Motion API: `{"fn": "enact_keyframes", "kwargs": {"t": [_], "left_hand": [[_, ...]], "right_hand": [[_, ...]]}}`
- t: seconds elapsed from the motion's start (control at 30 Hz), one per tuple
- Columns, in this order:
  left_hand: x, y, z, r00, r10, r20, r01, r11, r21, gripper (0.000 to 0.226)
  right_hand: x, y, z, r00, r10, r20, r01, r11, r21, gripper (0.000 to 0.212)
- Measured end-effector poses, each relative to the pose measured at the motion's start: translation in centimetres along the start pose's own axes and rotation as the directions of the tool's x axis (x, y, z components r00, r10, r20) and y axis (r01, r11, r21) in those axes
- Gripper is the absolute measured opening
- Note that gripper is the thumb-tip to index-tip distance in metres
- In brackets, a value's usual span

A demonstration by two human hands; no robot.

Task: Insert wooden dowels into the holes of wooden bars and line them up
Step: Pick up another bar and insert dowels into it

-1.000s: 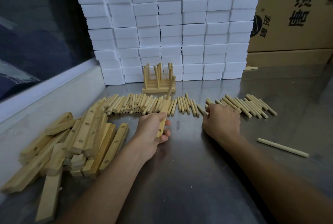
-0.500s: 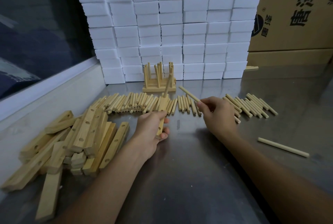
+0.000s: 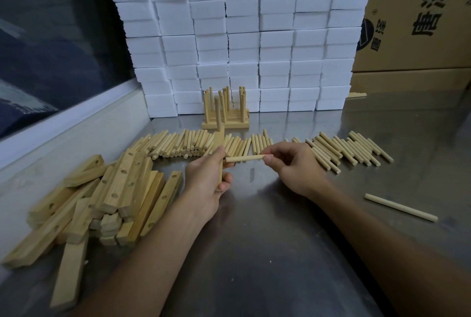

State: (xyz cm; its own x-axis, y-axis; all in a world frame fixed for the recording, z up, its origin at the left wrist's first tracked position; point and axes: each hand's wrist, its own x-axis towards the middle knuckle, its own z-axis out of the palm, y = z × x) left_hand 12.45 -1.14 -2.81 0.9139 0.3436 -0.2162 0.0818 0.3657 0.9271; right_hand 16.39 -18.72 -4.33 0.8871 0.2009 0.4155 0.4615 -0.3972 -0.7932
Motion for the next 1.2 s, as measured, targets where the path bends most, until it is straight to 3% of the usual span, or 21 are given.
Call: {"fn": "enact_keyframes", "kwargs": {"t": [0.13, 0.37, 0.63, 0.8, 0.9, 1.2], "left_hand": [[0.1, -0.2, 0.0, 1.000, 0.019, 0.023, -0.019, 1.000, 0.016, 0.020], [0.2, -0.5, -0.2, 0.998, 0.054, 0.027, -0.055, 0.998, 0.042, 0.012], [0.2, -0.5, -0.3, 0.999, 0.048, 0.004, -0.049, 0.998, 0.047, 0.012], [0.1, -0.4, -0.1, 0.998, 0.013, 0.064, -0.016, 0.999, 0.052, 0.013], [-0.3, -0.5, 0.2, 0.991, -0.002, 0.136, -0.003, 0.999, 0.035, 0.011], [-0.7, -0.9, 1.0, 0.979, -0.022, 0.201, 0.020, 1.000, 0.011, 0.011]], "right_hand": [[0.0, -0.1, 0.1, 1.000, 0.030, -0.003, -0.030, 0.998, 0.050, 0.011], [0.1, -0.4, -0.3, 0.992, 0.121, -0.028, -0.108, 0.951, 0.289, 0.008], [0.1, -0.5, -0.5, 0.986, 0.165, 0.039, -0.169, 0.936, 0.308, 0.008], [0.2, -1.2, -0.2, 0.963, 0.238, 0.123, -0.262, 0.741, 0.618, 0.010], [-0.1, -1.8, 1.1, 0.968, 0.193, 0.161, -0.252, 0.757, 0.602, 0.008], [-0.2, -1.9, 1.9, 0.984, 0.176, 0.002, -0.147, 0.817, 0.558, 0.016]]}}
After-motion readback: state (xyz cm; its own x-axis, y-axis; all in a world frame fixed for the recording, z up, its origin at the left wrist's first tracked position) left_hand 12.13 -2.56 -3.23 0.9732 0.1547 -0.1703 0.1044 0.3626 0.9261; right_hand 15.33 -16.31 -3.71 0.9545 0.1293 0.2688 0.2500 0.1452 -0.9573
